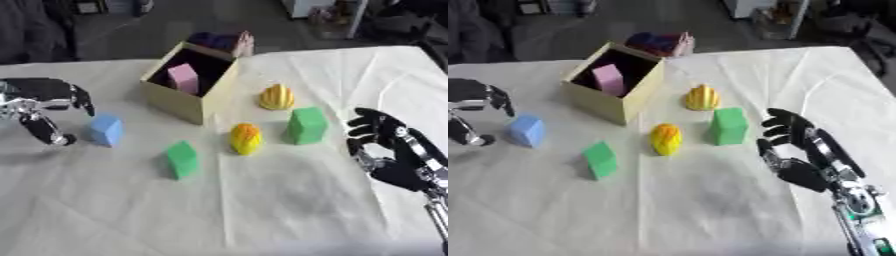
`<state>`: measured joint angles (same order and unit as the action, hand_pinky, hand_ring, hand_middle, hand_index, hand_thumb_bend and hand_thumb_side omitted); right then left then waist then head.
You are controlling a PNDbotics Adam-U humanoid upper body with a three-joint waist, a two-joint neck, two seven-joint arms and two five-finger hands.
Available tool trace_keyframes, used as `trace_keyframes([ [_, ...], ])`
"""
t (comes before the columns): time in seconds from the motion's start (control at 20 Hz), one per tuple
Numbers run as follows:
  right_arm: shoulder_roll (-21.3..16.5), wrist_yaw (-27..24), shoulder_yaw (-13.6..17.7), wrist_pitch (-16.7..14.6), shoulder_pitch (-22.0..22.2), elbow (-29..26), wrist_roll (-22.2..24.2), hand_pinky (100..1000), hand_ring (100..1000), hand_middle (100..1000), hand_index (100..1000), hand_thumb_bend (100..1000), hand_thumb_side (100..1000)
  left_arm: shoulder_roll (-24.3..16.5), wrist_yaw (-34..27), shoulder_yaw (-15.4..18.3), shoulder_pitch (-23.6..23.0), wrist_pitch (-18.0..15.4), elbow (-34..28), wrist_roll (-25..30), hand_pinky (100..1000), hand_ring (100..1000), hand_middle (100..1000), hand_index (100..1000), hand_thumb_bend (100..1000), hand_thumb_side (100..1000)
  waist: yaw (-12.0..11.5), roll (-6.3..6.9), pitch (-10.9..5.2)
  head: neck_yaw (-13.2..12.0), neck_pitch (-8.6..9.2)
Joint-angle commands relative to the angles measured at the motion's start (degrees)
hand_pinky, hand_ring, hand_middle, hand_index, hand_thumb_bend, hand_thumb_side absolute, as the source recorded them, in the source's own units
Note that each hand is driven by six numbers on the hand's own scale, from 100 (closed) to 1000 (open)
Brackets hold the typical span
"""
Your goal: Pick up objects on the table and place them in the box.
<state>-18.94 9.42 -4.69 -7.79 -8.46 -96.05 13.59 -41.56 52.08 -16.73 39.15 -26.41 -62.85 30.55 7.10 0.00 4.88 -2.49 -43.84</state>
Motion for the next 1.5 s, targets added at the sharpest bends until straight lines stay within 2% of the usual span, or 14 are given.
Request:
trace_keyframes([
  [0.05, -0.8, -0.4, 0.2, -0.1, -0.4, -0.4, 0.0, 699, 744, 742, 921, 216, 310, -0.1, 0.7, 0.9, 1.7, 0.3, 0.5, -1.4, 783, 760, 757, 797, 391, 147, 0.1, -0.06, -0.50, -0.1, -0.28],
  [0.4, -0.5, -0.6, 0.2, -0.1, -0.5, -0.4, 0.1, 699, 743, 741, 922, 215, 311, 2.0, 1.2, 1.4, 2.5, 0.8, 3.2, -2.6, 791, 772, 774, 811, 414, 159, 0.4, -0.28, -0.18, -0.1, -0.28],
  [0.5, -0.5, -0.6, 0.2, -0.1, -0.6, -0.4, 0.1, 698, 742, 738, 921, 213, 312, 2.6, 1.0, 1.6, 2.7, 0.9, 3.8, -2.5, 802, 794, 813, 827, 444, 171, 0.7, -0.39, 0.07, -0.2, -0.28],
  [0.8, -0.2, -0.8, 0.2, -0.1, -0.7, -0.4, 0.2, 698, 741, 736, 922, 210, 314, 4.0, -0.1, 1.9, 2.8, 1.0, 5.6, -1.9, 797, 788, 820, 835, 438, 161, 0.9, -0.57, 0.32, -0.3, -0.25],
  [1.0, -0.2, -0.8, 0.3, -0.1, -0.8, -0.4, 0.2, 698, 741, 736, 922, 208, 315, 4.1, -1.2, 1.9, 2.6, 1.0, 5.6, -1.6, 767, 721, 736, 783, 370, 115, 1.0, -0.64, 0.36, -0.3, -0.28],
  [1.05, -0.2, -0.8, 0.3, -0.1, -0.8, -0.4, 0.2, 698, 741, 736, 922, 207, 316, 4.0, -1.5, 1.9, 2.6, 1.0, 5.3, -1.6, 750, 674, 672, 742, 337, 100, 1.0, -0.64, 0.36, -0.3, -0.28],
  [1.2, -0.2, -0.8, 0.3, -0.1, -0.8, -0.3, 0.2, 698, 741, 736, 922, 206, 317, 3.2, -3.5, 2.2, 2.7, 1.4, 3.2, -1.9, 721, 606, 596, 685, 307, 100, 0.8, -0.58, 0.31, -0.2, -0.28],
  [1.5, -0.3, -0.7, 0.3, -0.1, -0.7, -0.3, 0.2, 699, 741, 736, 922, 204, 318, 1.1, -9.0, 3.2, 2.7, 3.2, -3.1, -2.7, 697, 558, 544, 642, 296, 100, 0.7, -0.45, 0.16, -0.1, -0.28],
])
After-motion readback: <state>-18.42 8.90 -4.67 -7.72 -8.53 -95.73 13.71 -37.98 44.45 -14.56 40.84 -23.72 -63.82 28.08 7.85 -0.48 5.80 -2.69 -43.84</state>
